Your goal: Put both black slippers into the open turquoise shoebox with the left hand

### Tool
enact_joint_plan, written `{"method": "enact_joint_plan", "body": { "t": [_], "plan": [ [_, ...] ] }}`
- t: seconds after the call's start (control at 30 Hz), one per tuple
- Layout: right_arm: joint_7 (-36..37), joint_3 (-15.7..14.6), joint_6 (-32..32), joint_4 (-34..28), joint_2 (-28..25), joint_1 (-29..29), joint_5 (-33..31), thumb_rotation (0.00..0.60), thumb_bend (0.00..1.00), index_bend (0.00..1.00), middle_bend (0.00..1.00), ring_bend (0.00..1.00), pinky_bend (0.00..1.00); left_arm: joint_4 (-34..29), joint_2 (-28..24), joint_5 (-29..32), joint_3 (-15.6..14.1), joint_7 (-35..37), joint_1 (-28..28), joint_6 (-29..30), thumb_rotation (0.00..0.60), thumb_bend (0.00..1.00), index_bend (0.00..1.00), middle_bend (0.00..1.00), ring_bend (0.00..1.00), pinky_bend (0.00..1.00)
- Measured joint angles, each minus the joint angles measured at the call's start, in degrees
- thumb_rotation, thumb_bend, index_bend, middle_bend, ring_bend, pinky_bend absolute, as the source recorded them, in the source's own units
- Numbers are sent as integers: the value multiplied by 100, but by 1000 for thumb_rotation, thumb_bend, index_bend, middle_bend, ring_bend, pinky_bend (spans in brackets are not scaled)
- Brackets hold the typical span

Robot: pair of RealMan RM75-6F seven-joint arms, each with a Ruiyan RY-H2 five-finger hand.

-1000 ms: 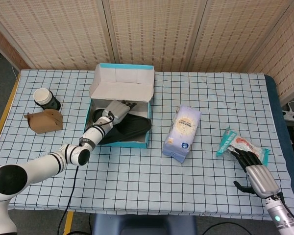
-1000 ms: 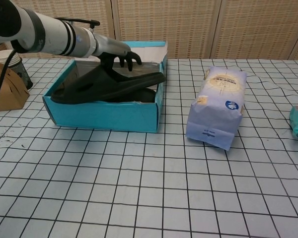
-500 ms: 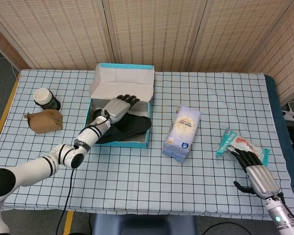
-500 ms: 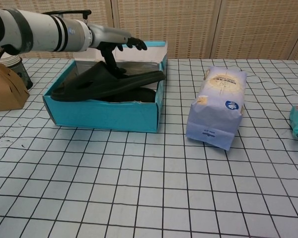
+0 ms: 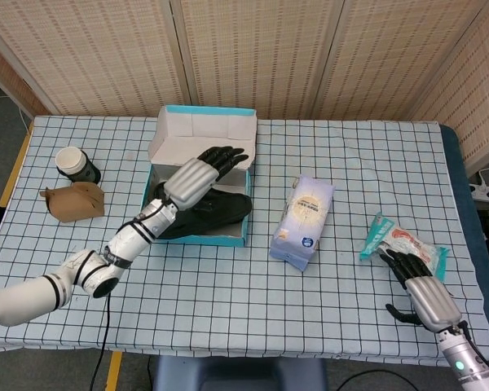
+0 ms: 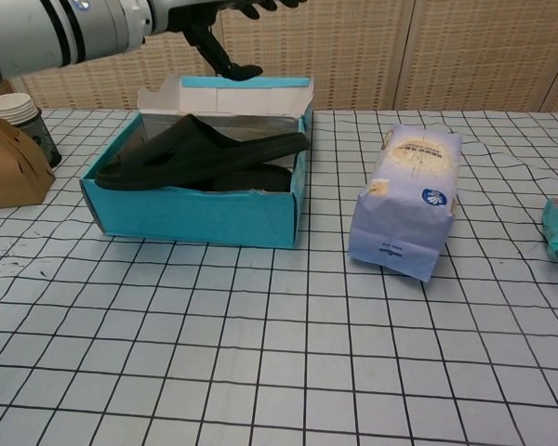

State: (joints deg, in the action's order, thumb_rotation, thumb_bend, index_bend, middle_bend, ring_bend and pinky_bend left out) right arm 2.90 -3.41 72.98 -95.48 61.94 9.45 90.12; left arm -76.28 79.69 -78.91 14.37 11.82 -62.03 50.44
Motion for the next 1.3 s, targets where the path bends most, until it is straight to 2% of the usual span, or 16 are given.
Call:
{"method": "enact_joint_plan", "body": {
  "t": [0.2, 0.33, 0.43, 0.83, 1.3],
  "plan": [
    [23, -58, -11, -21, 3, 13, 115, 600, 180, 0, 0, 0, 0, -1223, -600, -90, -349, -280, 600, 244, 600, 357, 0, 0, 0, 89],
    [38, -101, 1, -45, -1, 19, 218, 600, 180, 0, 0, 0, 0, -1537, -717, 6, -591, -732, 963, 350, 600, 337, 0, 0, 0, 88],
    [65, -118, 77, -60, -19, 1, 278, 600, 181, 0, 0, 0, 0, -1551, -680, 171, -675, -968, 1088, 398, 600, 339, 0, 0, 0, 88],
    [213, -152, 198, -55, -91, -30, 391, 600, 181, 0, 0, 0, 0, -1390, -372, 688, -703, -1593, 1249, 318, 600, 329, 0, 0, 0, 86],
    [228, -151, 231, -58, -105, -39, 389, 600, 181, 0, 0, 0, 0, -757, 180, 597, -815, -2201, 1290, 345, 600, 314, 0, 0, 0, 86]
  ]
}}
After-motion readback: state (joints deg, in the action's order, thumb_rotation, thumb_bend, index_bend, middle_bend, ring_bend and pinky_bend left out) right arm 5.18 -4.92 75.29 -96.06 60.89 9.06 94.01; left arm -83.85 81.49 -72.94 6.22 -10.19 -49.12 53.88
